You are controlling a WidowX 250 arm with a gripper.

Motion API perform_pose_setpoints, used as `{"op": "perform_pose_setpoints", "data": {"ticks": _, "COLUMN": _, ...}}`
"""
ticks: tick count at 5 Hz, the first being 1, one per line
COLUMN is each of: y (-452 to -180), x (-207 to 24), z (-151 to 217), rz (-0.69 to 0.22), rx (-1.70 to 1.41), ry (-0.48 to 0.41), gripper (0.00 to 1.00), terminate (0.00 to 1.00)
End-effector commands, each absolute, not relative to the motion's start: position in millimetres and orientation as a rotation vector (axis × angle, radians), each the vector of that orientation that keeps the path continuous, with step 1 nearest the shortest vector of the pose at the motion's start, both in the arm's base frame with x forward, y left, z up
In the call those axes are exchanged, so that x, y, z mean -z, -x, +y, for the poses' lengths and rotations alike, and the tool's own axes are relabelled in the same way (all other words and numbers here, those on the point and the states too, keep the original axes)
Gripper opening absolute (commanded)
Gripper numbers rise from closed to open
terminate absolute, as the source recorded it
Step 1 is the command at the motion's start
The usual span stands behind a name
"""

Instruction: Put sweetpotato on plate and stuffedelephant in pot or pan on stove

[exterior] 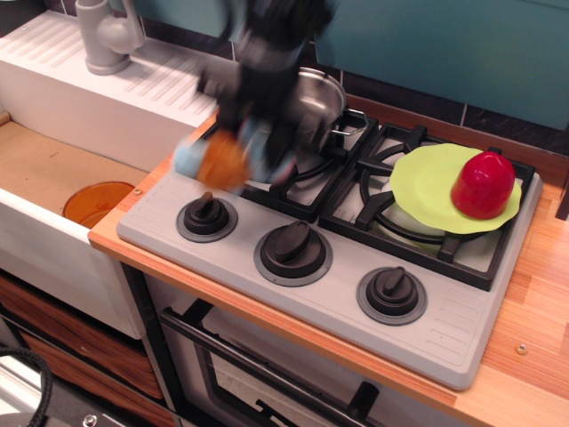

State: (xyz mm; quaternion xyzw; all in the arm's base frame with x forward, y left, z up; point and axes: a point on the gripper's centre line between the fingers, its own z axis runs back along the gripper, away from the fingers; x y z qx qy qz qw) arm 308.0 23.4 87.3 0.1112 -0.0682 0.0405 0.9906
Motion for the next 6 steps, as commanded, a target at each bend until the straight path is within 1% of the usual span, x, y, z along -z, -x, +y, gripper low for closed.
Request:
{"op": "perform_pose_setpoints", "data": {"ticks": 1, "y": -343.0, "x": -195.8, "z": 13.1, "rz": -0.102, "rx": -0.076, "ry": -0.248, "gripper": 0.00, "terminate": 0.00}}
{"op": "perform_pose_setpoints", "data": {"ticks": 2, "y": -361.8, "x": -227.3, "z": 18.6, "rz": -0.088, "rx": -0.051, "ry": -0.239, "gripper": 0.00, "terminate": 0.00}}
{"op": "perform_pose_setpoints", "data": {"ticks": 3, "y": -386.6, "x": -215.5, "z": 29.4, "rz": -0.122, "rx": -0.015, "ry": -0.201, "gripper": 0.00, "terminate": 0.00}}
{"op": "perform_pose_setpoints", "data": {"ticks": 4, "y": -406.1, "x": -183.8, "z": 34.3, "rz": -0.169, "rx": 0.002, "ry": -0.162, "gripper": 0.00, "terminate": 0.00}}
{"op": "perform_pose_setpoints", "data": {"ticks": 5, "y": -408.1, "x": -162.9, "z": 31.0, "rz": -0.190, "rx": -0.006, "ry": -0.156, "gripper": 0.00, "terminate": 0.00}}
{"op": "perform_pose_setpoints", "data": {"ticks": 6, "y": -400.4, "x": -152.2, "z": 28.8, "rz": -0.191, "rx": -0.024, "ry": -0.178, "gripper": 0.00, "terminate": 0.00}}
